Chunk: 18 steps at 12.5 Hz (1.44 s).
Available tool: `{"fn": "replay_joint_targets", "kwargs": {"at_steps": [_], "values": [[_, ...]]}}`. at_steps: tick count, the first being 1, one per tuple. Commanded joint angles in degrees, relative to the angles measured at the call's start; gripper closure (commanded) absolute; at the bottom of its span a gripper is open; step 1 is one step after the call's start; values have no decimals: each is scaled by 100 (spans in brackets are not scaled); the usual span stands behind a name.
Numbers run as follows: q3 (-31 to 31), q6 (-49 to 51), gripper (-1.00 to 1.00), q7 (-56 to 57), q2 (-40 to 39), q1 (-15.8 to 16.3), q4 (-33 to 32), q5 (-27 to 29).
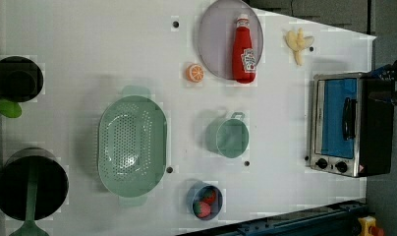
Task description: Pick ketchup from plate and place it on table.
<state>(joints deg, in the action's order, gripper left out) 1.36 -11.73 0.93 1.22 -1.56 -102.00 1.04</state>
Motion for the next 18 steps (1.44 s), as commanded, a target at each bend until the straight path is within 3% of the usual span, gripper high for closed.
{"fn": "replay_joint_targets", "kwargs": {"at_steps": [1,3,9,14,18], "values": [[337,881,-60,-203,993,-518,-426,32],[338,879,-99,-202,992,-518,-428,32],[413,613,-100,576,685,-494,-425,32],[446,142,-100,1723,-13,-434,-411,32],[565,-319,-100,1913,-708,-369,-364,29]]}}
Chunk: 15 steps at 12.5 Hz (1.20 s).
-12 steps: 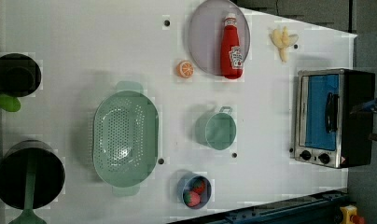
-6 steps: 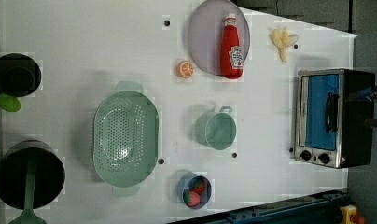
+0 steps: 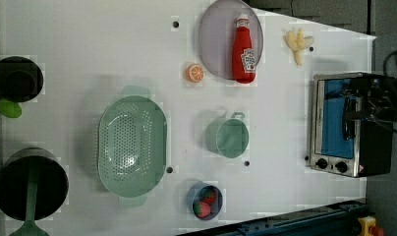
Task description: Pick ketchup from plate and place it on table.
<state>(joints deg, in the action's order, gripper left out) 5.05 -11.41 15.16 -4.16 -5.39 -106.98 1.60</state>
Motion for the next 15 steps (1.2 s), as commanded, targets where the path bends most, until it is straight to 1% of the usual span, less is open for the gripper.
{"fn": "replay_joint_targets", "kwargs": {"at_steps": [1,4,9,11,15], "values": [[222,-500,-100,493,-358,41,177,-28],[293,-978,-100,627,-906,111,290,-29],[296,-1953,-100,1611,-1710,166,376,-172],[288,-2309,-100,1847,-1993,167,376,-312],[288,-3275,-100,1885,-2526,192,380,-656]]}}
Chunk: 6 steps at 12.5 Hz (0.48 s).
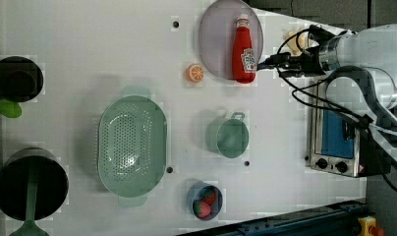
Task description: Pick ketchup from plate and place it on table.
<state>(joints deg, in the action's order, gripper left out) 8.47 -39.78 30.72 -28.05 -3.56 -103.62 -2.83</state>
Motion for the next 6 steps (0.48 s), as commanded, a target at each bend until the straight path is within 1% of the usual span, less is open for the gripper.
{"fn": "replay_joint_targets", "kwargs": {"at_steps": [1,6], "values": [[-54,-687,-100,350,-263,17,43,-248],[-59,-1428,-100,514,-889,37,43,-330]]}}
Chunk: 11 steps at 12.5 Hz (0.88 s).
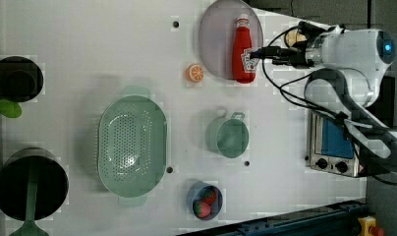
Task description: Pick ketchup from plate and place it on table.
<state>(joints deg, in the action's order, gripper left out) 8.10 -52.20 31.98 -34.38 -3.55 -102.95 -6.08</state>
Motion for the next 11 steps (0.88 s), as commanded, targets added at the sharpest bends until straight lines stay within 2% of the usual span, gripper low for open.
{"fn": "replay_joint_targets", "kwargs": {"at_steps": [1,8,9,11], "values": [[-21,-358,-100,387,-373,39,-23,-4],[-30,-1026,-100,387,-839,68,-29,-4],[-28,-1033,-91,387,-831,67,-9,-4],[-41,-1037,-43,387,-821,62,-9,-4]]}}
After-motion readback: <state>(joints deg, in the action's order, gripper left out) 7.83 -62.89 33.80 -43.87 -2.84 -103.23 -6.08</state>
